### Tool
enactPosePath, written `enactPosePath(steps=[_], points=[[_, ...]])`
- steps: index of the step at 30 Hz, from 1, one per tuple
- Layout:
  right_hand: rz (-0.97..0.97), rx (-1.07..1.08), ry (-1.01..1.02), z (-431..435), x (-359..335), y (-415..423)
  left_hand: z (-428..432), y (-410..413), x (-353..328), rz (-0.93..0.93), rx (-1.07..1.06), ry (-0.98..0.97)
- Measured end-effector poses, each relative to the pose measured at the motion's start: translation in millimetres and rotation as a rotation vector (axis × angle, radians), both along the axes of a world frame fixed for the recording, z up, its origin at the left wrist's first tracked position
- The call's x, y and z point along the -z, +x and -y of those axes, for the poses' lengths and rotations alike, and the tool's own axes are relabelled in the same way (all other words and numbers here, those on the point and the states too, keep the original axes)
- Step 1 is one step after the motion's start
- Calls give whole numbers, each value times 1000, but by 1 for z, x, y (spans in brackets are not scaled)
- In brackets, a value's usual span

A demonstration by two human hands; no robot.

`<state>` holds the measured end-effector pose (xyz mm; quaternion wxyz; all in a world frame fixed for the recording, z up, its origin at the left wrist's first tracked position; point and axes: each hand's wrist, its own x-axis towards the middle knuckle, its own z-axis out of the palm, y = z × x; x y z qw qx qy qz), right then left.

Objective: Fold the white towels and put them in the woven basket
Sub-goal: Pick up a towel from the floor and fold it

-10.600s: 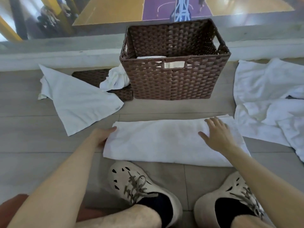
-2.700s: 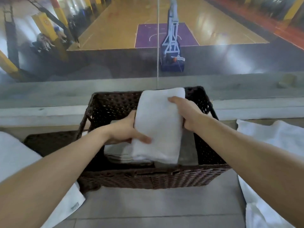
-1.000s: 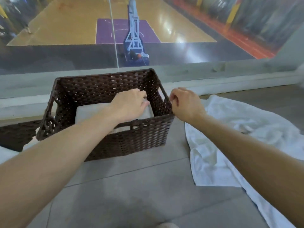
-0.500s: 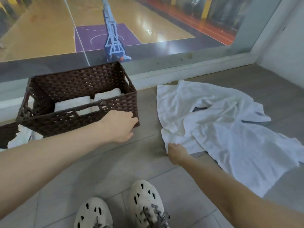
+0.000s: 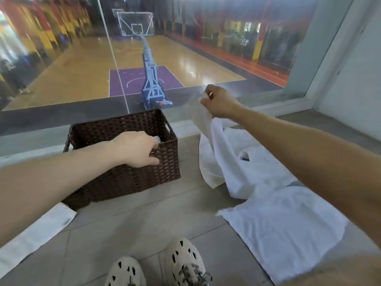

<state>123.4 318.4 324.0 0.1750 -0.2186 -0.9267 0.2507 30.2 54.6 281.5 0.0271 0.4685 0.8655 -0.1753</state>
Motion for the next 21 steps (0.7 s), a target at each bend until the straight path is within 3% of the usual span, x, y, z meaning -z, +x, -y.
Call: enactPosePath(steps=[5, 10, 14, 18, 21], points=[[-383, -83, -333, 49, -91, 31, 3, 31, -60, 177, -145, 197], [-509, -311, -554, 124, -128, 58, 22, 75, -70, 357, -204, 467], [-599, -344, -694, 160, -140, 66, 65, 67, -46, 436, -319, 776], [-636, -304, -737, 180, -144, 52, 111, 48, -47, 397, -447, 1161], [-589, -115, -695, 184, -101, 30, 151, 35, -52, 270, -528, 1363]])
